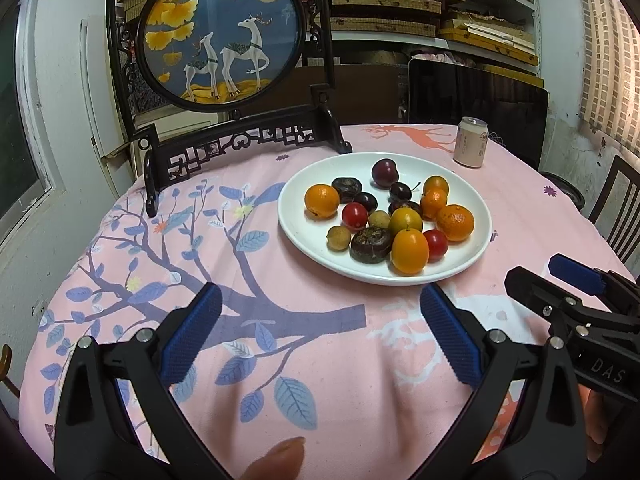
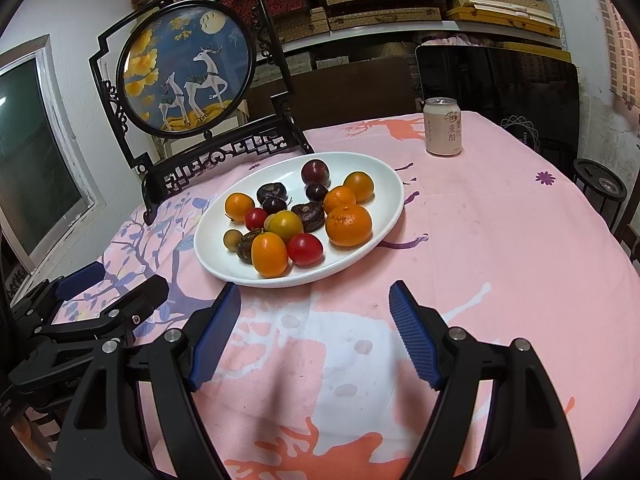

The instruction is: Organize fruits

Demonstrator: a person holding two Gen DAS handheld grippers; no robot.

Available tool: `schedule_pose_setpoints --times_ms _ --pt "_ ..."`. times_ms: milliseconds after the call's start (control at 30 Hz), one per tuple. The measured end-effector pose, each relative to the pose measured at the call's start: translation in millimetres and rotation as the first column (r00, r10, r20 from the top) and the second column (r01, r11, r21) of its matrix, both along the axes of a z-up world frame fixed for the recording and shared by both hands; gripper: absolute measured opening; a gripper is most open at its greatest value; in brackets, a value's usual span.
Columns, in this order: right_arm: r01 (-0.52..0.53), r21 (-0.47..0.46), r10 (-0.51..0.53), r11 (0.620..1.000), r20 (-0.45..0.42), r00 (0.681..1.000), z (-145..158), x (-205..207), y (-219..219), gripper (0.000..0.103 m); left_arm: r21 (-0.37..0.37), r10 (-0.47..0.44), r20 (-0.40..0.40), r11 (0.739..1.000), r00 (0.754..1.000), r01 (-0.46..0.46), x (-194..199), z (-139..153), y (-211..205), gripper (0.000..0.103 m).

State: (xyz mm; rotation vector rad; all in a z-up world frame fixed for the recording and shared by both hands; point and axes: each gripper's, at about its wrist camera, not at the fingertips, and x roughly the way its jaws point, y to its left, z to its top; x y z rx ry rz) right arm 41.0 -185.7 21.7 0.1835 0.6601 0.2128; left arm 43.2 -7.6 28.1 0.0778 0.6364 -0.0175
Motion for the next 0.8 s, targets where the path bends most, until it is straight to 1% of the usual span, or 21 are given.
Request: schedule_pose_setpoints --times_ms 67,200,367,500,633,667,700,733,767,800 --pt "-0.006 -0.001 0.006 1.0 -0.015 1.0 -2.6 0.5 1.4 0.077 0.0 0.001 -0.016 1.0 1.0 -0.001 1.5 -2.8 0.6 0.101" --pt "-0.029 -0.02 0.028 0.999 -0.066 0.997 -13.0 -4.9 1.7 0.077 -0.006 0.005 -0.08 1.0 0.997 -0.005 0.4 -16.6 5.3 0.101" --pt "-0.077 -0.04 0.071 0.996 -0.129 0.989 -25.9 -19.6 -1.6 0.077 0.018 -0.008 -0.15 1.0 0.989 0.011 -16.0 -38.7 10.7 0.101" --pt "-0.123 -0.05 0.112 0.991 -0.189 0.976 -36.4 -25.3 3.5 0.077 0.017 -0.061 -0.224 0.998 0.973 0.067 -23.6 -54.0 5.3 0.101" --pt "-0.163 -0.134 0.126 0.978 -0.249 0.96 -47.8 -28.3 18.4 0.077 0.032 -0.093 -0.277 0.994 0.956 0.106 -25.5 -65.0 -2.0 0.101" --pt "-0.166 -0.148 0.124 0.975 -0.258 0.958 -49.7 -28.7 20.4 0.077 0.035 -0.102 -0.302 0.992 0.948 0.117 -25.9 -69.3 -3.8 0.101" --pt "-0.166 -0.159 0.121 0.973 -0.257 0.959 -50.0 -30.2 21.5 0.081 0.032 -0.1 -0.307 0.993 0.947 0.116 -27.0 -70.9 -3.6 0.101" --pt "-0.167 -0.162 0.12 0.973 -0.266 0.957 -51.5 -30.5 21.2 0.098 0.02 -0.101 -0.312 0.993 0.945 0.113 -27.2 -70.9 -1.9 0.101" --pt "-0.163 -0.152 0.116 0.975 -0.28 0.953 -53.8 -29.8 19.6 0.102 0.002 -0.104 -0.318 0.994 0.943 0.111 -27.2 -71.7 0.2 0.101" --pt "-0.168 -0.162 0.117 0.972 -0.288 0.95 -55.6 -29.9 20.7 0.102 -0.024 -0.109 -0.322 0.994 0.94 0.107 -27.0 -72.6 3.5 0.101"
